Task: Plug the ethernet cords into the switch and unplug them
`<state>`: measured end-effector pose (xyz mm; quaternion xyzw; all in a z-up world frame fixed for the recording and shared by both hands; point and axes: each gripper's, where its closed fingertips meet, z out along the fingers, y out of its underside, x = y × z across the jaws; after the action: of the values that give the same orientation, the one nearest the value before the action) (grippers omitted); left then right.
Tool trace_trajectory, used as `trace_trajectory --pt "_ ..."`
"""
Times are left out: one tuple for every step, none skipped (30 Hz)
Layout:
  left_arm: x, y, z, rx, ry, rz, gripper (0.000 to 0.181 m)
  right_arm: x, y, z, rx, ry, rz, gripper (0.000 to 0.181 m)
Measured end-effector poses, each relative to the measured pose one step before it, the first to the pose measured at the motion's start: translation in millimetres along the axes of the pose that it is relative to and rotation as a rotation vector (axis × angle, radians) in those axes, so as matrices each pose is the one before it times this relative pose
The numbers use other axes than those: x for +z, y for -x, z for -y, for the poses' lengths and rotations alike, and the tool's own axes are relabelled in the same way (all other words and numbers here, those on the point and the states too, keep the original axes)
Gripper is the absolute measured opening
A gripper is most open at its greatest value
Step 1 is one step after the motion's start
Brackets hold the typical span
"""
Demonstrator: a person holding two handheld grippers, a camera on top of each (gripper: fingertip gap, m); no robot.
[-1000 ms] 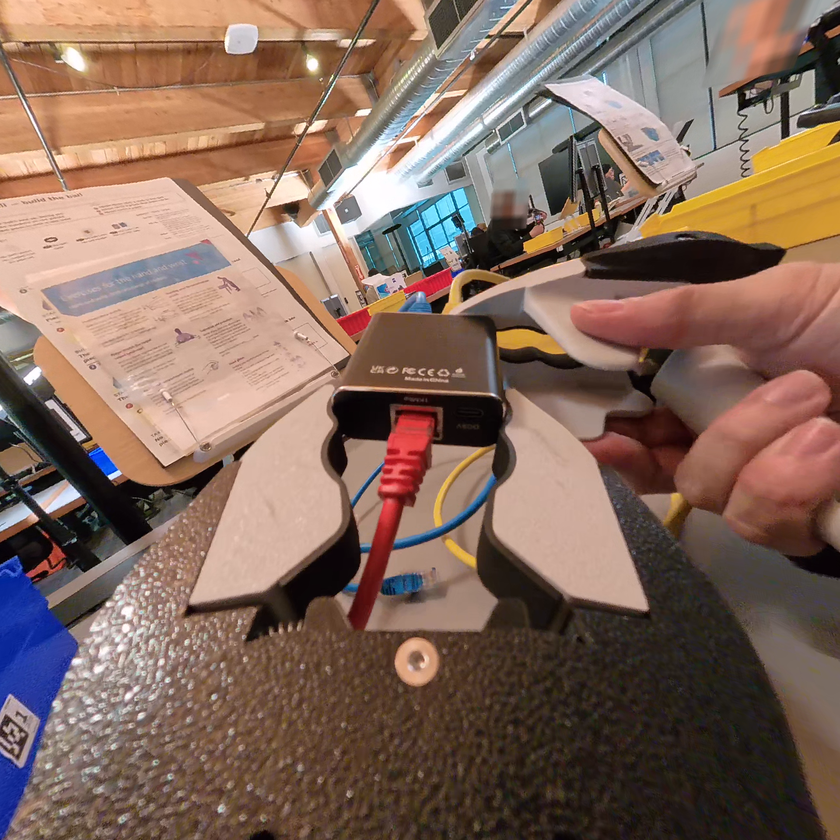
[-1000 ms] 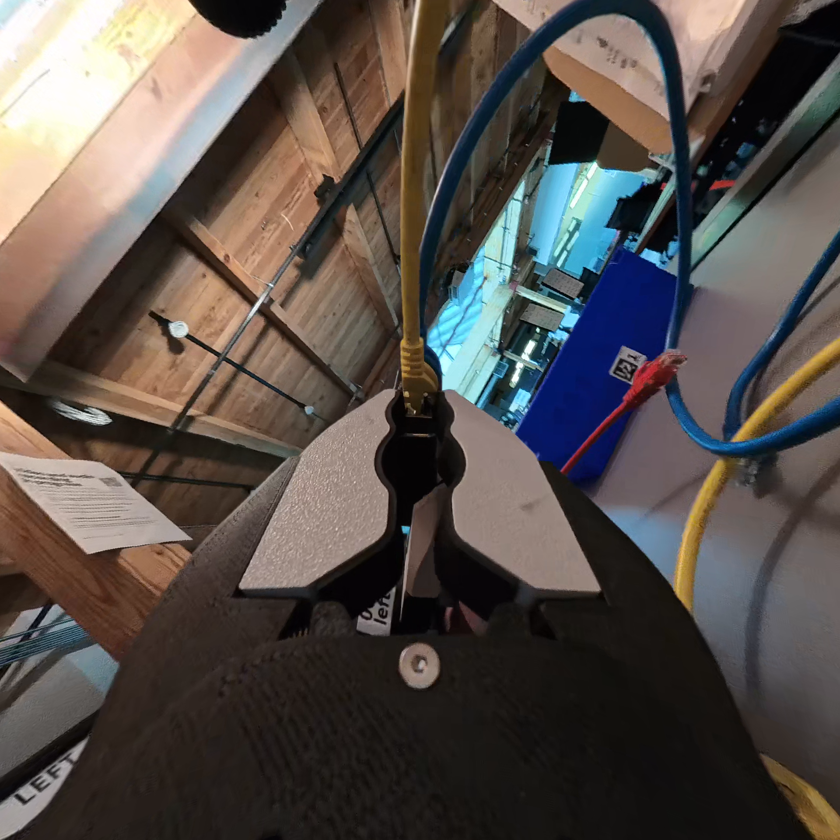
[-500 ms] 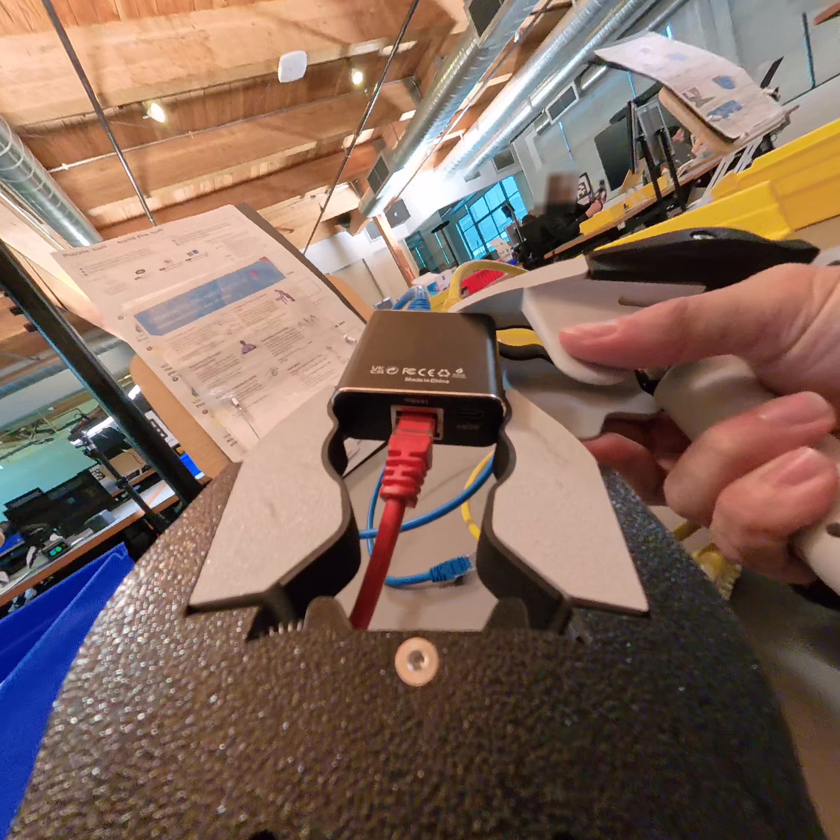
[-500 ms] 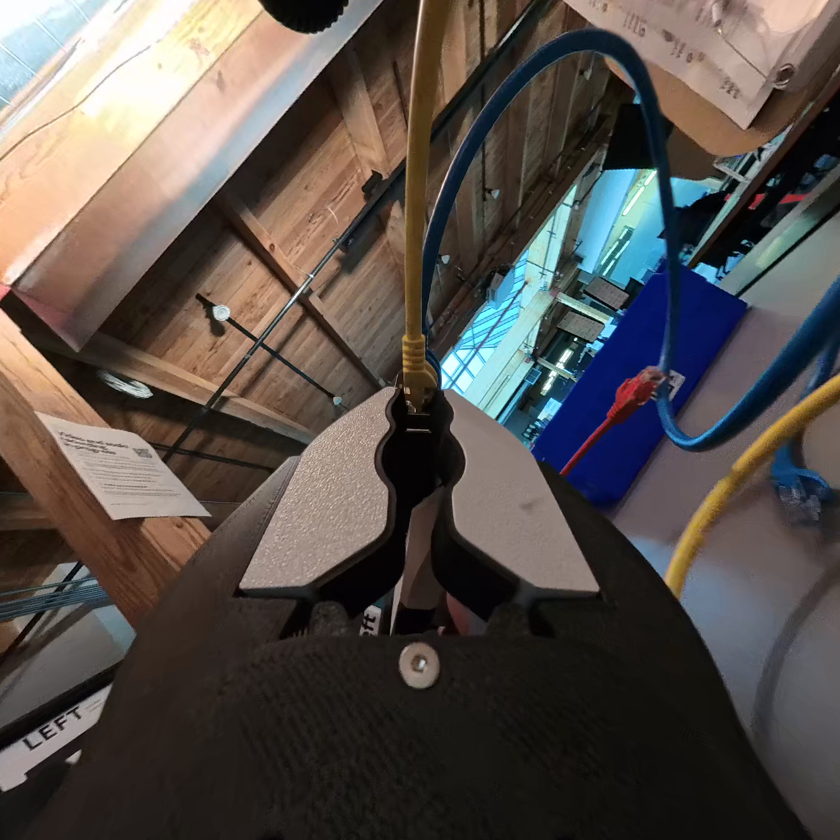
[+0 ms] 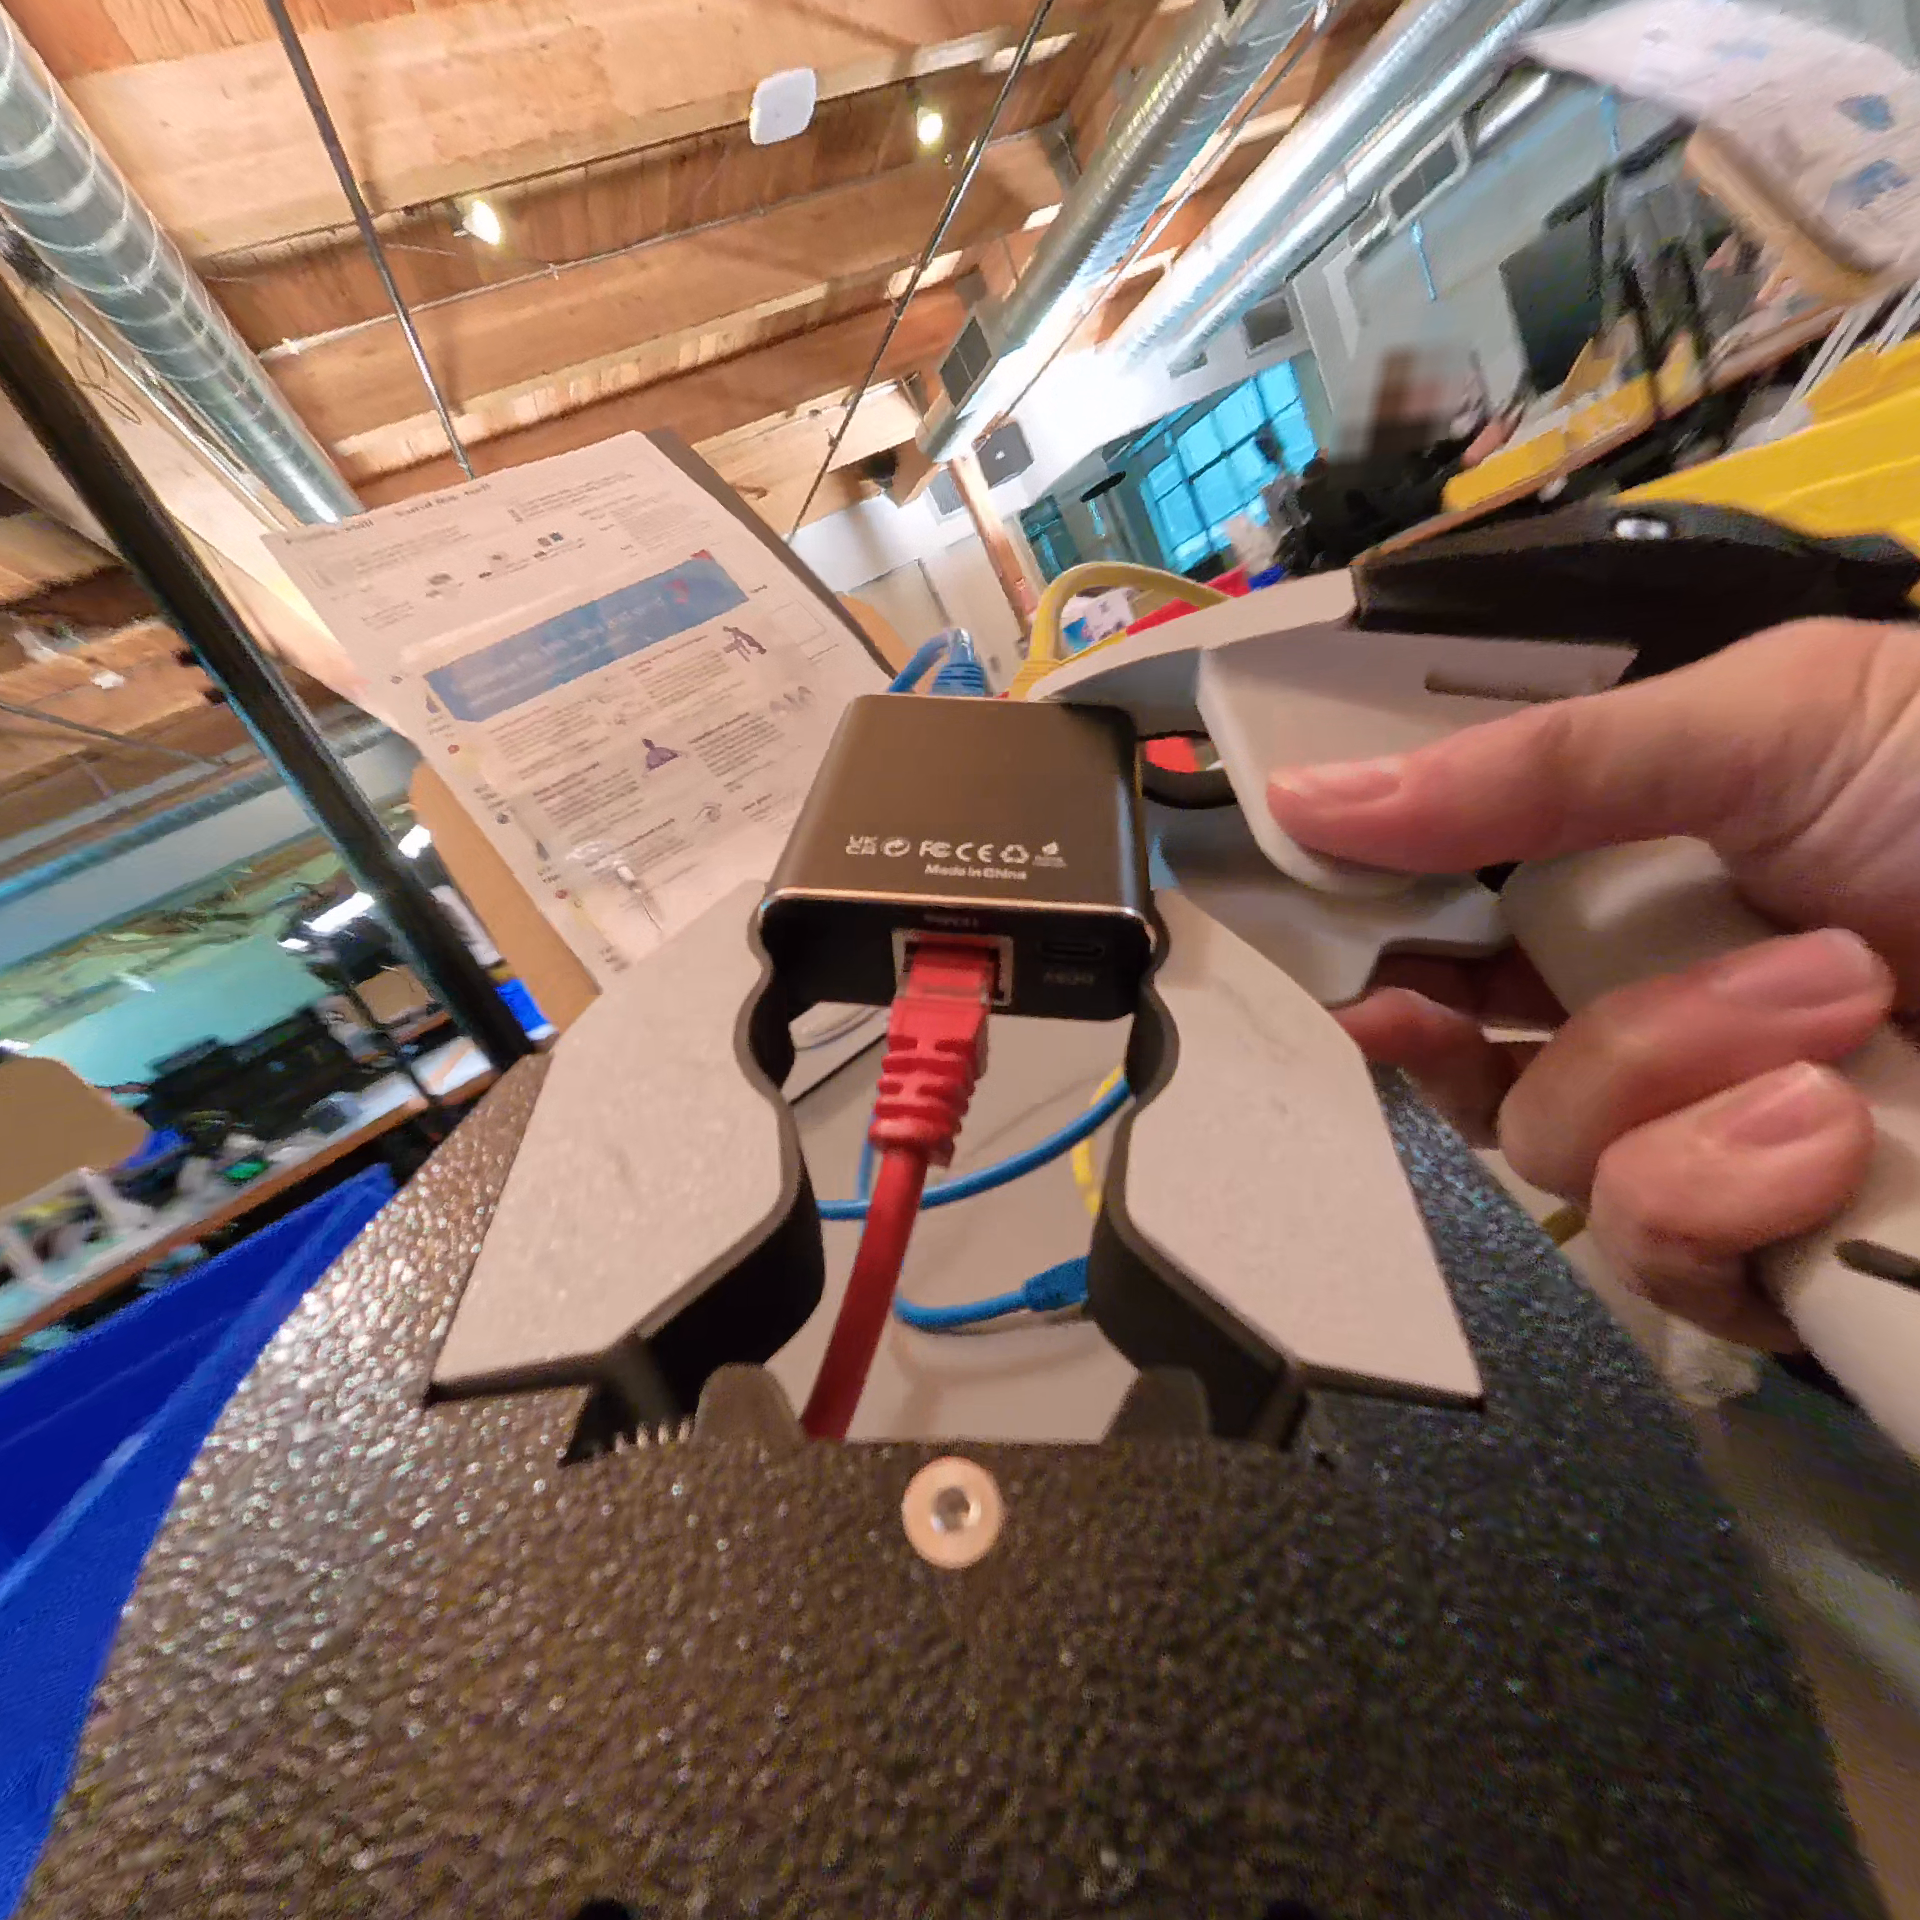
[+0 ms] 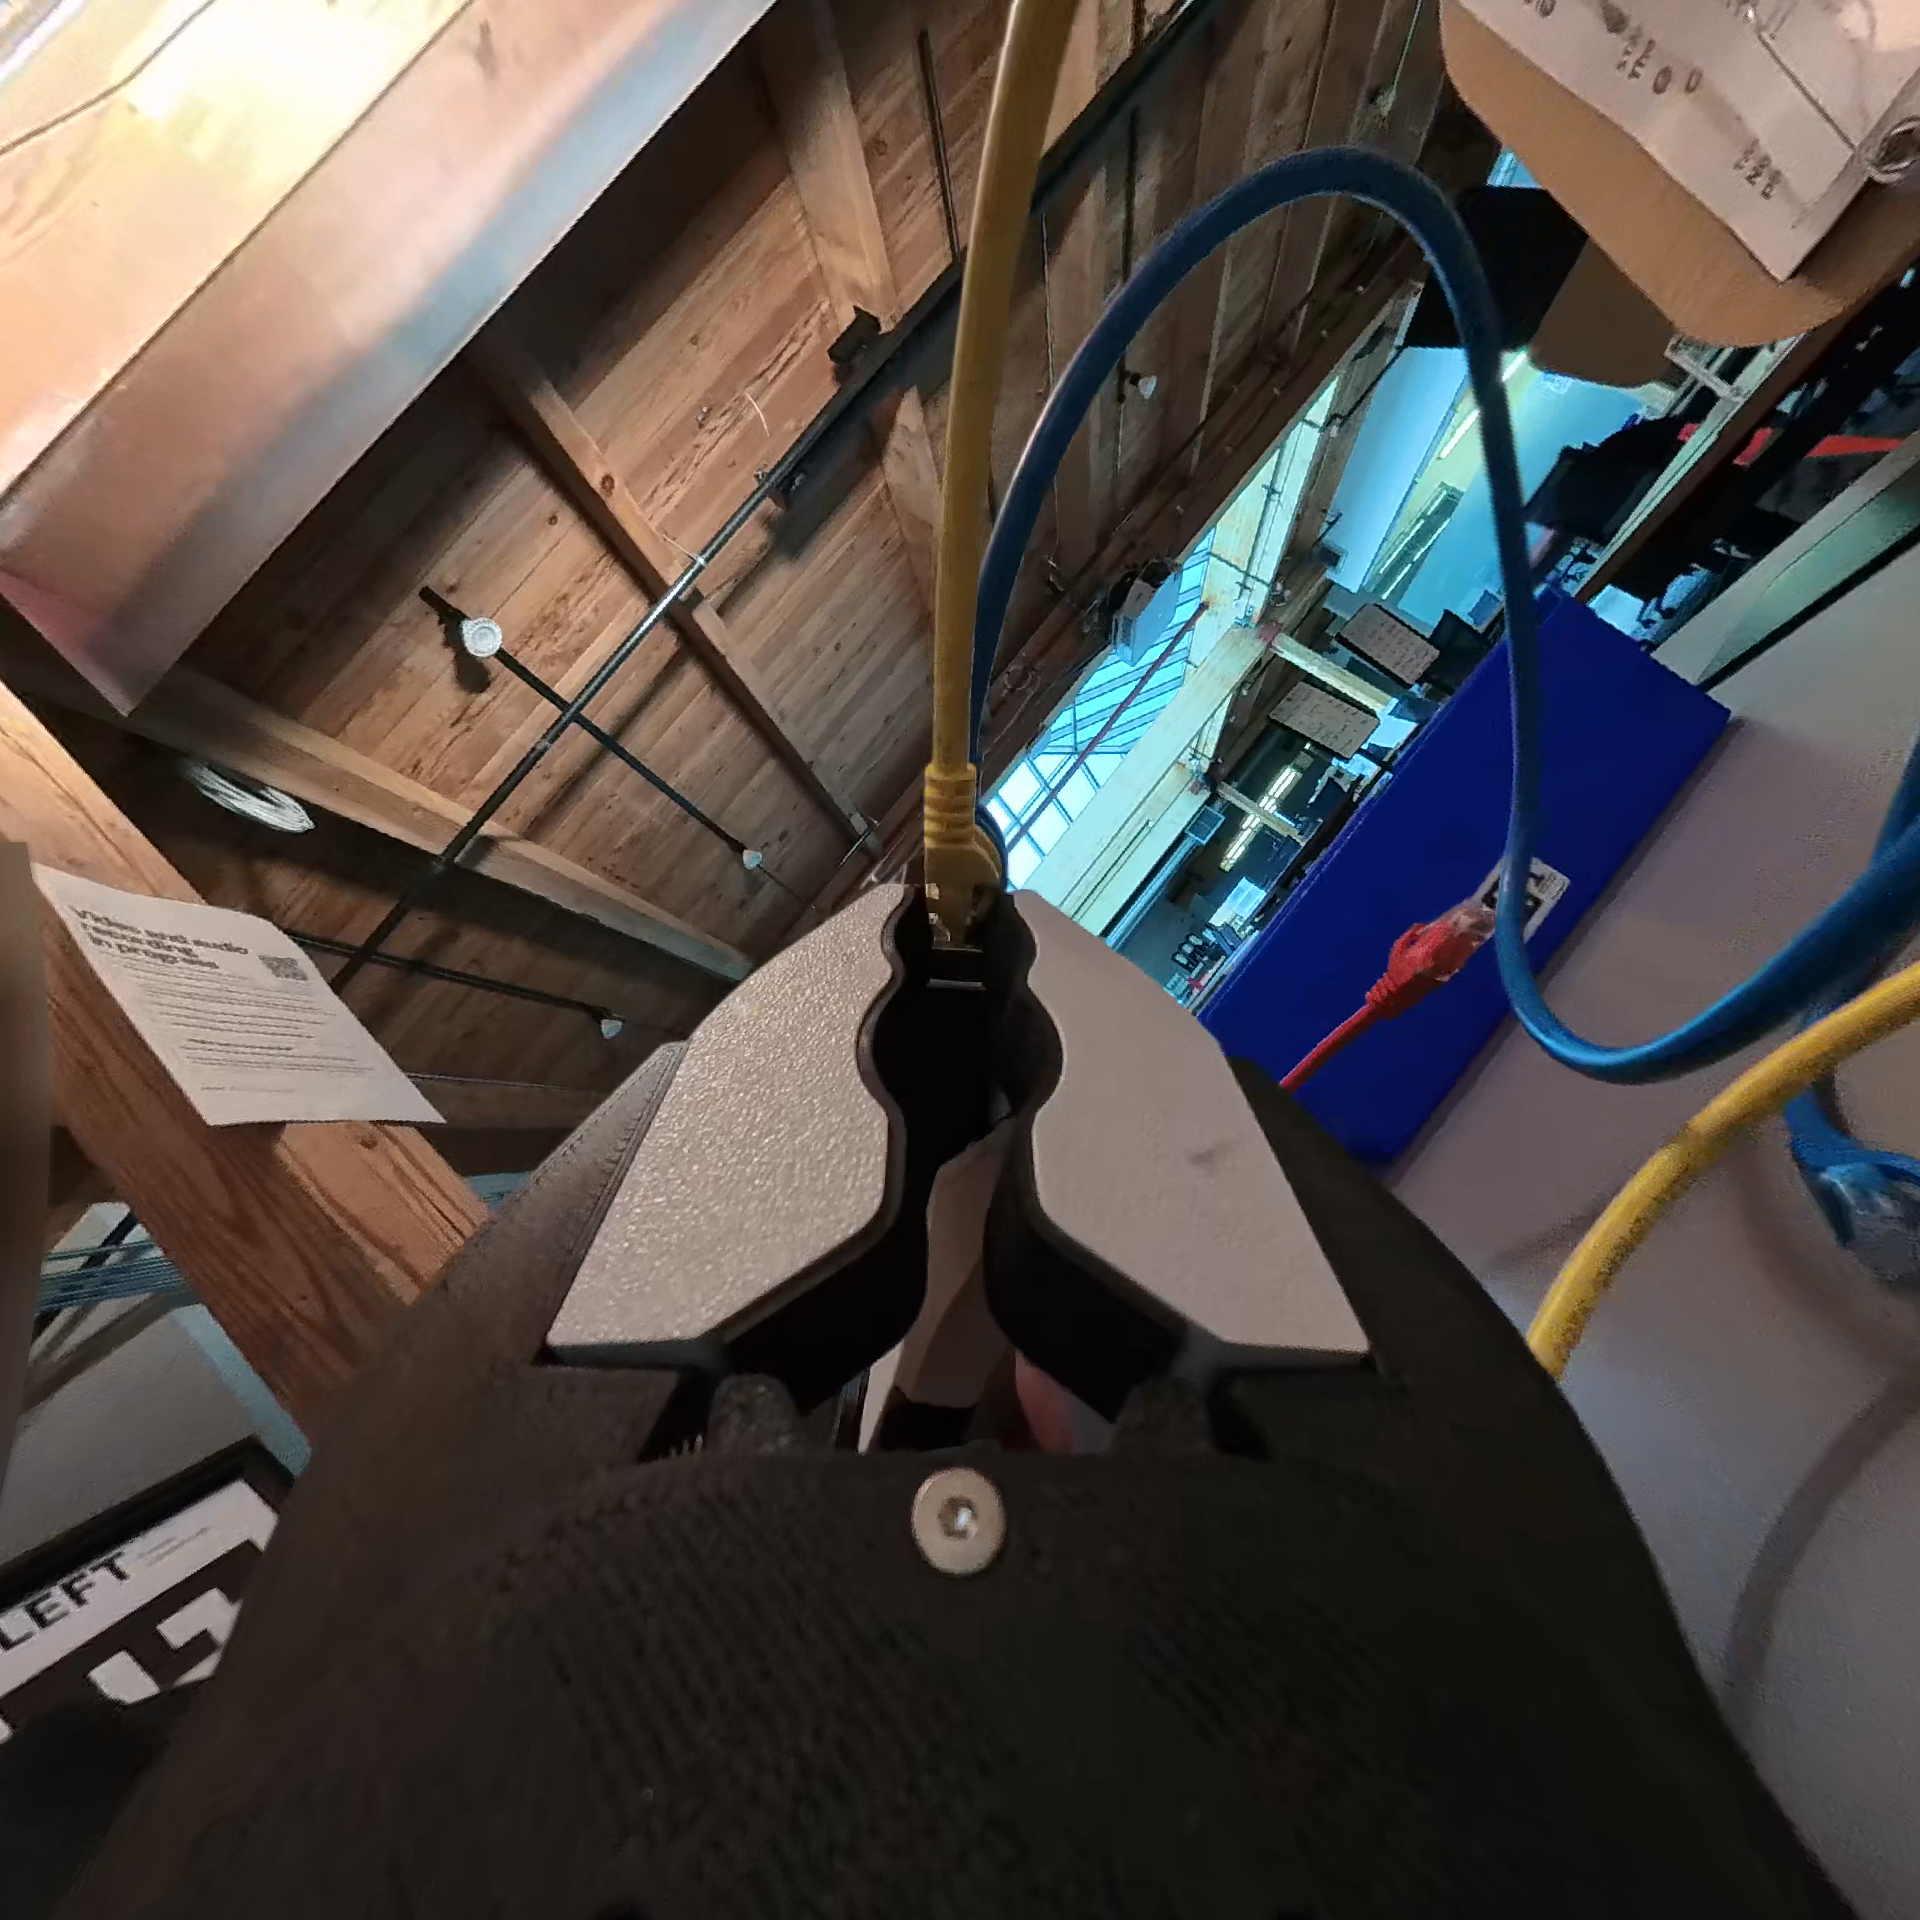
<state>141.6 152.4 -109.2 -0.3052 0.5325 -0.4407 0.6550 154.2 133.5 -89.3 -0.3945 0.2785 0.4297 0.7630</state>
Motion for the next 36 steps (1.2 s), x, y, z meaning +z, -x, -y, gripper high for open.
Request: trace_trajectory --pt "0.67 0.42 -0.6 -0.0421 -0.0036 -0.0099 0.062 1.23 -0.03 0.04 -0.0088 0.0059 0.0023 0.013" --pt "0.37 0.8 -0.85 -0.0089 0.0042 0.0032 0.062 1.12 -0.92 0.58 0.0002 -0.0045 -0.005 0.013" --pt "-0.29 0.87 -0.06 0.0109 0.0009 0.0066 0.062 0.95 -0.32 -0.57 -0.0149 0.0117 -0.0033 0.013" --pt "-0.39 0.81 0.83 0.016 -0.0019 0.0068 0.062 0.6 0.4 -0.04 -0.0207 0.0084 -0.0055 0.012" --pt "-0.73 1.14 1.66 0.0208 -0.0078 0.0112 0.062 1.06 2.27 -0.6 -0.0057 0.0036 0.0118 0.013" --pt "-0.09 0.09 0.25 -0.01 -0.0025 -0.002 0.061 0.62 0.6 -0.51 -0.0029 0.0089 0.0014 0.013" --pt "0.59 -0.97 -0.26 -0.0545 -0.0068 -0.0206 0.062 0.04 0.95 0.65 -0.0129 -0.0013 -0.0004 0.013" --pt "0.22 -0.48 -0.75 -0.0452 -0.0026 -0.0177 0.062 -0.11 -0.41 -0.43 -0.02 0.0114 -0.0066 0.013" --pt "0.23 0.12 -0.37 -0.0076 0.0022 -0.0015 0.062 0.2 -0.77 0.2 -0.0085 0.0042 -0.0129 0.013" --pt "0.06 -0.17 0.26 -0.0049 0.0003 0.0014 0.062 0.48 1.27 0.13 -0.0048 0.0027 0.0077 0.013" --pt "0.27 -0.5 -1.42 -0.0208 0.0095 -0.0056 0.062 -0.11 -1.21 0.41 -0.01 0.0033 -0.0149 0.012" --pt "0.01 -0.18 -1.27 -0.0106 0.0066 -0.0023 0.062 0.12 -0.47 -0.47 -0.0229 0.0114 -0.0053 0.012" --pt "-0.41 -0.63 -1.54 -0.0055 0.0109 -0.0026 0.062 -0.37 -2.05 0.71 -0.0021 0.0006 -0.0163 0.012" --pt "-2.02 -0.76 0.06 -0.0376 -0.0047 -0.0119 0.062 -3.02 0.31 11.32 -0.002 -0.0615 0.0036 0.013" --pt "-2.75 1.16 -0.54 -0.0724 -0.0021 -0.0122 0.062 -6.47 -1.77 20.99 0.0024 -0.0694 -0.0059 0.012" --pt "-2.14 4.74 -1.17 -0.0394 0.0042 0.0089 0.062 -4.48 0.21 18.66 -0.0453 -0.0261 -0.011 0.012" --pt "-1.05 6.6 0.09 0.0185 -0.0016 0.0309 0.062 0.36 1.05 2.39 -0.0636 0.0671 -0.0127 0.012" --pt "-0.08 4.44 2.02 0.0283 -0.0129 0.0253 0.062 1.79 4.45 -4.13 -0.036 0.0719 0.01 0.013" --pt "0.26 1.79 2.73 0.0154 -0.0193 0.0143 0.062 1.07 5.78 -0.26 -0.0718 0.0239 -0.0014 0.012" --pt "-0.28 1.39 1.32 0.0142 -0.0092 0.0165 0.062 1.41 5.85 -2.02 -0.0873 0.0525 -0.0089 0.012" --pt "-0.92 1.61 -0.21 0.0188 0.0013 0.0174 0.062 1.36 5.08 -0.62 -0.0698 0.06 -0.0105 0.012" --pt "-0.56 1.16 -0.83 0.0151 0.0047 0.0082 0.062 0.55 6.39 4.5 -0.0383 0.0329 0.0044 0.012" --pt "-0.19 1.63 -0.94 0.0023 0.0048 0.0064 0.062 -0.28 6.21 7.98 -0.0308 0.0151 0.0064 0.012" --pt "-0.28 3.24 -0.65 -0.0065 0.0027 0.0155 0.062 -0.48 5.83 4.42 -0.0322 0.0586 0.0136 0.012" --pt "-0.49 3.57 -0.21 -0.0103 -0.0006 0.0154 0.062 -2.14 1.8 6.11 -0.0448 0.0622 -0.0201 0.012" --pt "-0.3 2.08 -0.3 -0.0095 0.0001 0.0043 0.062 -5.06 1.96 12.79 -0.0747 0.0206 -0.0315 0.012" --pt "-0.08 1.18 -0.74 -0.0058 0.0036 0.0002 0.062 -5.81 3.25 11.09 -0.0638 0.0489 -0.0077 0.012" --pt "0.16 0.75 -0.88 -0.0014 0.0052 0.0008 0.062 -6.83 1.62 10.27 -0.0476 0.0573 -0.0074 0.012" --pt "0.29 -0.26 -0.92 -0.0009 0.0054 -0.0025 0.062 -8.98 -1.09 14.8 -0.0455 0.0101 -0.0246 0.012" --pt "0.42 -1.08 -0.85 -0.0023 0.0044 -0.0056 0.062 -9.13 -0.6 13.81 -0.0329 0.0099 -0.0056 0.012" --pt "0.31 -1.31 -0.39 -0.0013 0.0019 -0.0059 0.062 -8.74 -1.66 8.67 -0.0173 0.0394 0.0047 0.012" --pt "0.16 -1.14 -0.03 0.0011 -0.0001 -0.0053 0.062 -9.17 -5.82 8.24 -0.0168 0.0259 -0.0153 0.012" --pt "0.06 -1.08 0.28 0.0026 -0.0011 -0.0045 0.062 -10.0 -9.53 8.27 -0.025 0.0073 -0.0331 0.012" --pt "0.14 -0.81 -0.1 0.0023 0.0003 -0.0043 0.062 -9.41 -10.75 2.92 -0.0222 0.0338 -0.0246 0.012" --pt "0.2 -0.77 -0.69 0.0 0.0032 -0.0039 0.062 -8.86 -12.75 -1.41 -0.0121 0.0512 -0.0272 0.012" --pt "0.16 -0.34 -0.75 -0.0018 0.0041 -0.0013 0.062 -8.98 -15.14 -0.08 -0.0104 0.0225 -0.0441 0.012"
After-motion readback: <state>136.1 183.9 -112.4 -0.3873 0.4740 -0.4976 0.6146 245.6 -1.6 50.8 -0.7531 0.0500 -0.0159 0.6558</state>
